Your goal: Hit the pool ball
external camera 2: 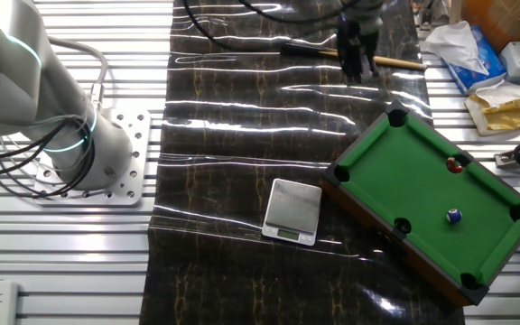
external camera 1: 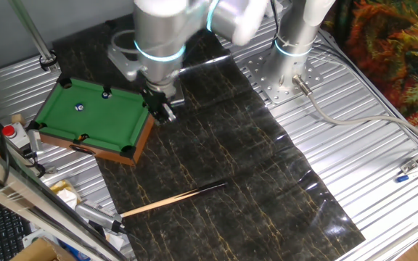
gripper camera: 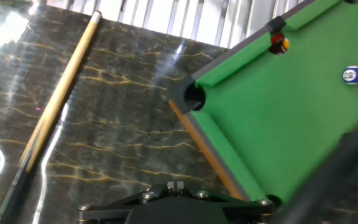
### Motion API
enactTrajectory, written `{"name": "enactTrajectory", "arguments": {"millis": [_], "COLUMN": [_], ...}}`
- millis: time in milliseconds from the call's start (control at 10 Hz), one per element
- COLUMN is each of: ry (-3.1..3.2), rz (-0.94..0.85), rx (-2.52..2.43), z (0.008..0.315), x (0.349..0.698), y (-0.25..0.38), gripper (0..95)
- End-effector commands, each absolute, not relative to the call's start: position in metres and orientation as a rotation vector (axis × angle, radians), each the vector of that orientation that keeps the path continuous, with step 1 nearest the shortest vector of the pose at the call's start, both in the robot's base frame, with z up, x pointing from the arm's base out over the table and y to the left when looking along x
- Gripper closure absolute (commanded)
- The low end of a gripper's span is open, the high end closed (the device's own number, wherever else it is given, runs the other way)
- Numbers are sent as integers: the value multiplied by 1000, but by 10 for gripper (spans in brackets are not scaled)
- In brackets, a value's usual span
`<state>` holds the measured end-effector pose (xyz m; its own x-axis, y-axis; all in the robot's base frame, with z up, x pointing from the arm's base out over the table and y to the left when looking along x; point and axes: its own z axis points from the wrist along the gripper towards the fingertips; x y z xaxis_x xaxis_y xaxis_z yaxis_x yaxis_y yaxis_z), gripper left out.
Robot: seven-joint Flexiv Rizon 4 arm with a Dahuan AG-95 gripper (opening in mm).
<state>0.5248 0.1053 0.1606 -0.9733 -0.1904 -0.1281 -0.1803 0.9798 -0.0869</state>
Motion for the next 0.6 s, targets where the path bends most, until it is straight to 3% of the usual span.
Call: {"name": "enactTrajectory", "arguments": {"millis": [100,300,400,600], "ry": [3017,3026,3023,3024], "rz": [-91,-87,-71,-45], "rx": [41,158,190,229], "z": [151,153,150,139], "x": [541,551,553,554], "y": [178,220,236,256], "gripper": [950,950,760,760]}}
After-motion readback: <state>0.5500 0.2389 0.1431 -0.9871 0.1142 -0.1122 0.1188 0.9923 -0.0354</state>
